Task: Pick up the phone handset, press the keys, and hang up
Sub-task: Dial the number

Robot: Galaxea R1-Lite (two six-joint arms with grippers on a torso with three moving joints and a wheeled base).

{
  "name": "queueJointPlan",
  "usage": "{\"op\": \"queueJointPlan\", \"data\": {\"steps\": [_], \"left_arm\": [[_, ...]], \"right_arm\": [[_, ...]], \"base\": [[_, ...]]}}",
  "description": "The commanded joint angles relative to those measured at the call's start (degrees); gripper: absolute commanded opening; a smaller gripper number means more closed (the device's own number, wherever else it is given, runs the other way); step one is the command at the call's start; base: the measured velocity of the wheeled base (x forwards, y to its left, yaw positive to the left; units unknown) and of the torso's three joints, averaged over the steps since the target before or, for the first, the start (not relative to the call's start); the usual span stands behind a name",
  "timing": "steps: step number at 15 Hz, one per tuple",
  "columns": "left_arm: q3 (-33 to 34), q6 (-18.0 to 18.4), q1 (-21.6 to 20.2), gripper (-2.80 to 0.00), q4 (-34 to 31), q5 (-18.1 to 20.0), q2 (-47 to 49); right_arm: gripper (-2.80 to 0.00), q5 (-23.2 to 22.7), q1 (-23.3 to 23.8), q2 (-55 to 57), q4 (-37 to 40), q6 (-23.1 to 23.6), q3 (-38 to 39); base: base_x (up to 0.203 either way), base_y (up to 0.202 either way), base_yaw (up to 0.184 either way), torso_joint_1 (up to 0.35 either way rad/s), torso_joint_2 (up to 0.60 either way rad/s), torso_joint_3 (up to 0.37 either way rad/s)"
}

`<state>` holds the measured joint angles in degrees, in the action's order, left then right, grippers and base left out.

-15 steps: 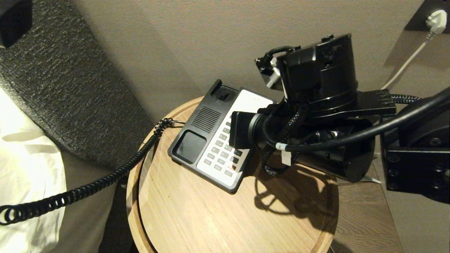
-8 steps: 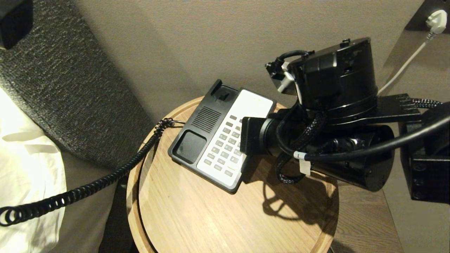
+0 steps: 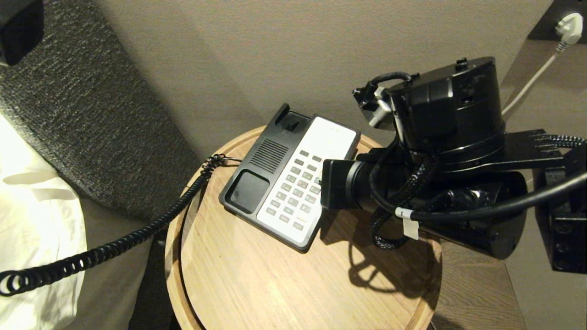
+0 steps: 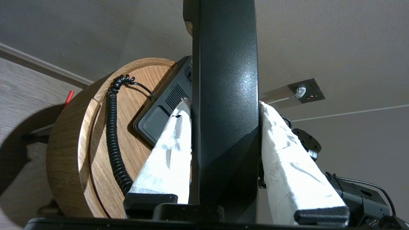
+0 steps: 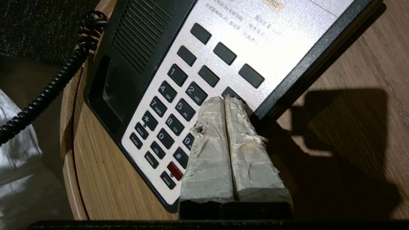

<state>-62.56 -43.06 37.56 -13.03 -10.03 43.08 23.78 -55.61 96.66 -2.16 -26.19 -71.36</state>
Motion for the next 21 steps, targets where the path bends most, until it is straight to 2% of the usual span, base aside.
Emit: {"op": "queueJointPlan", "data": {"steps": [1, 21], "left_arm": [[-0.02, -0.27, 0.05, -2.8, -0.06, -0.07, -0.02], [0.06, -0.36, 0.06, -2.8, -0.06, 0.1, -0.1]], "right_arm": [[-2.8, 0.12, -0.02, -0.13, -0.03, -0.18, 0.26], [-2.8, -0.4, -0.2, -0.13, -0.12, -0.26, 0.87]], "base": [[0.0, 0.0, 0.0, 0.0, 0.0, 0.0], [0.0, 0.0, 0.0, 0.0, 0.0, 0.0]]}}
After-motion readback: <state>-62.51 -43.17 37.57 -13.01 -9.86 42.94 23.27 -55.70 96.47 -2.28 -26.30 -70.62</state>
